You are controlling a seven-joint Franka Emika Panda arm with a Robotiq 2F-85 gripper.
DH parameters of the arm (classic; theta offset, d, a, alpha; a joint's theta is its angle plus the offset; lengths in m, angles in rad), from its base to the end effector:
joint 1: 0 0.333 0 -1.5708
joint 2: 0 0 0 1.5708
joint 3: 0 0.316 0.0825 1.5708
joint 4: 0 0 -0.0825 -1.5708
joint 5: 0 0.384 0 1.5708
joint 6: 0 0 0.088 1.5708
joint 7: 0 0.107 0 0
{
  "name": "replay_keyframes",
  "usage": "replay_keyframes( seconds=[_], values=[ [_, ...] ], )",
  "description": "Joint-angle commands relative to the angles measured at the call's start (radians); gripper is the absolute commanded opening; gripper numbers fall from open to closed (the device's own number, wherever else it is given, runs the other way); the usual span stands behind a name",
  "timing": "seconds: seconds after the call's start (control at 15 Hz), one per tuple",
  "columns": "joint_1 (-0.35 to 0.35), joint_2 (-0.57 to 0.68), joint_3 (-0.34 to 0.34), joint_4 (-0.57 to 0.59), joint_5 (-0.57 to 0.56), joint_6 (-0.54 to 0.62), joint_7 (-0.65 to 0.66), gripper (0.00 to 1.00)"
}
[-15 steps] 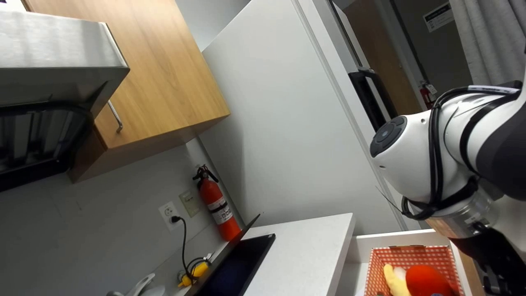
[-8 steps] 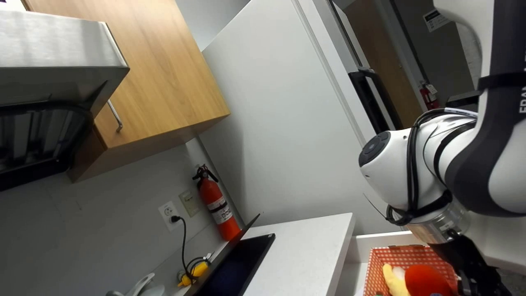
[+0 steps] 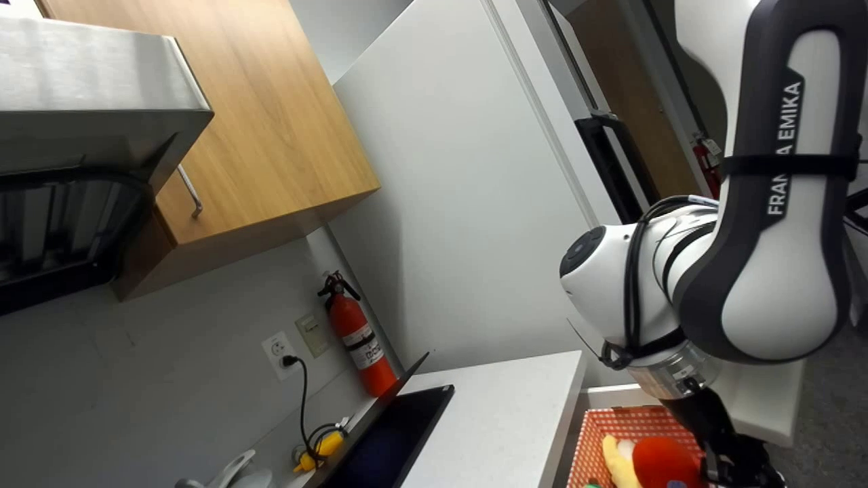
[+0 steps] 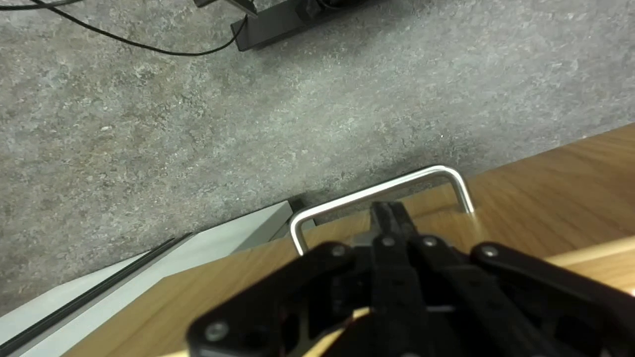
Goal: Pick up the two plush toys from the drawer, put them in the toy basket and close the top drawer.
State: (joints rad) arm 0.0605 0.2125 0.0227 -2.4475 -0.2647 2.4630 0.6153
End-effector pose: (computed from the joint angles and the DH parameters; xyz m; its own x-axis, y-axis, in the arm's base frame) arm 0.4619 0.0393 0.2002 0.9441 -0.3134 -0.1020 -0.2867 -0.9336 0.2148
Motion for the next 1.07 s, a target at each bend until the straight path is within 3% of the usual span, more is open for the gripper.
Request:
replay_keyframes(
  seconds=[0.0,0.67,1.0],
  values=[
    [0.017,0.117,-0.031,0.118,0.021,0.025,-0.018,0.0],
    [0.09,0.25,-0.095,0.337,-0.006,0.038,0.028,0.0],
    [0.109,0.266,-0.109,0.368,-0.003,0.042,0.05,0.0]
  ],
)
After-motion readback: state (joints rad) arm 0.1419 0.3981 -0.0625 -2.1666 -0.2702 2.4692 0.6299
